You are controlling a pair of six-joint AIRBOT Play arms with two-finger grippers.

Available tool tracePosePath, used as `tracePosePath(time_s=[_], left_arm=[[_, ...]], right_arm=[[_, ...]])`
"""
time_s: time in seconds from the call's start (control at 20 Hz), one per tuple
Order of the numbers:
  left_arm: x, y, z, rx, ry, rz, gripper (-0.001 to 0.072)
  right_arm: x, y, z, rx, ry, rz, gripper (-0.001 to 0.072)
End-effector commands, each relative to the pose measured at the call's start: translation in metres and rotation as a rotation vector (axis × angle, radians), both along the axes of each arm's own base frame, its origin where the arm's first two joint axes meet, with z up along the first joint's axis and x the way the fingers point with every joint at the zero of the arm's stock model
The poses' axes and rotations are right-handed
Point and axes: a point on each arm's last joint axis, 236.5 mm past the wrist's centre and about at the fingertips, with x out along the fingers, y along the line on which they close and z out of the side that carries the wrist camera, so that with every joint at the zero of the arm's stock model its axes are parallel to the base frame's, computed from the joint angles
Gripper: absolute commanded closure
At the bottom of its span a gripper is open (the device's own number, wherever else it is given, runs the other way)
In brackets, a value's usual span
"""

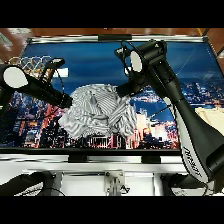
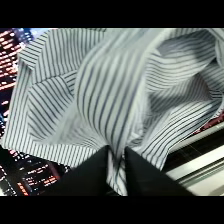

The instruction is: Fold the shirts.

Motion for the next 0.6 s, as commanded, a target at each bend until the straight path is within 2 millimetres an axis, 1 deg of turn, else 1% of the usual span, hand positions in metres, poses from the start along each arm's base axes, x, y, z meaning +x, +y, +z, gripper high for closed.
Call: tracePosePath(time_s=[0.0, 0.1, 0.15, 0.2, 0.3, 0.35, 0.4, 0.45, 0.5, 0.55], left_arm=[[-0.011, 0.000, 0.001, -0.013, 0.040, -0.005, 0.0349], [-0.018, 0.009, -0.001, 0.001, 0.078, 0.002, 0.0349], [-0.018, 0.015, 0.001, 0.002, 0.080, 0.014, 0.0349], [-0.014, 0.022, 0.009, -0.004, 0.059, 0.035, 0.0349], [0.004, 0.043, 0.040, -0.032, -0.040, 0.108, 0.0340], [0.015, 0.058, 0.058, -0.041, -0.096, 0.150, 0.0177], [0.025, 0.079, 0.077, -0.047, -0.146, 0.210, 0.0023], [0.035, 0.106, 0.093, -0.047, -0.192, 0.282, 0.0025], [0.042, 0.133, 0.104, -0.045, -0.227, 0.356, 0.0025], [0.048, 0.163, 0.110, -0.040, -0.257, 0.439, 0.0028]], right_arm=[[0.002, 0.005, 0.002, 0.023, -0.014, -0.010, 0.0630], [0.000, 0.008, 0.002, 0.037, -0.006, -0.014, 0.0630], [0.000, 0.009, 0.002, 0.042, -0.003, -0.018, 0.0629], [-0.001, 0.010, 0.002, 0.047, 0.001, -0.018, 0.0630], [-0.002, 0.012, 0.002, 0.058, 0.005, -0.021, 0.0630], [-0.002, 0.013, 0.002, 0.063, 0.005, -0.026, 0.0629], [-0.002, 0.014, 0.002, 0.068, 0.007, -0.027, 0.0629], [-0.002, 0.015, 0.002, 0.072, 0.007, -0.025, 0.0629], [-0.003, 0.017, 0.002, 0.078, 0.011, -0.024, 0.0629], [-0.004, 0.018, 0.002, 0.084, 0.014, -0.022, 0.0629]])
